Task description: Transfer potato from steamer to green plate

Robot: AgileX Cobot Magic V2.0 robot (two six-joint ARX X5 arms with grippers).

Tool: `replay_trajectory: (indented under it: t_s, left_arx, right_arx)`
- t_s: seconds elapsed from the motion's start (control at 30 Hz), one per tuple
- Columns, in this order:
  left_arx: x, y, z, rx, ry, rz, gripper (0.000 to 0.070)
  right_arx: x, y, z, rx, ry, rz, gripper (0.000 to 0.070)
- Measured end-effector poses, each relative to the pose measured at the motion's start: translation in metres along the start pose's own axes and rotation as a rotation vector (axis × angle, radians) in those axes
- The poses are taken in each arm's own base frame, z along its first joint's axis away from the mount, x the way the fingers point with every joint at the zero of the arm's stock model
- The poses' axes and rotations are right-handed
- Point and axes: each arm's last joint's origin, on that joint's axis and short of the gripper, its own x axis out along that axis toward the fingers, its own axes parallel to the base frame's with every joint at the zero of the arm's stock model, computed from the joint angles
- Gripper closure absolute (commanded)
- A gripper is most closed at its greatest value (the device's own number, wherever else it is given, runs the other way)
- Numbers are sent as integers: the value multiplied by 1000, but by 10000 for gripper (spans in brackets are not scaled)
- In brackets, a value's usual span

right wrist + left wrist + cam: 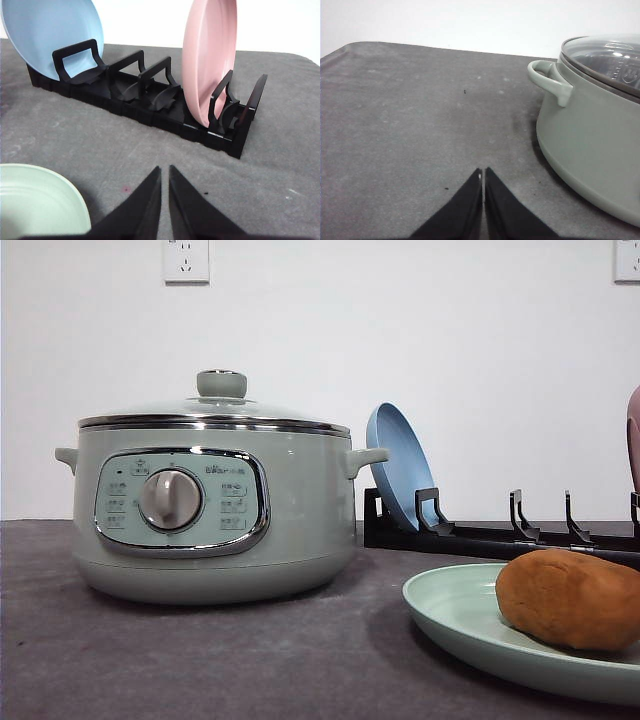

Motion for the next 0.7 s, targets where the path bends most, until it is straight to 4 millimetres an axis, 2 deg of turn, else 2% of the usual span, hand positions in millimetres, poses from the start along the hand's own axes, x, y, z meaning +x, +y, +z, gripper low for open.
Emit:
replay_trajectory:
  t_s: [0.7]
  left_arx:
    - [0,0,0,0,0,0,700]
  right_arx:
    - [0,0,0,0,-2,0,685]
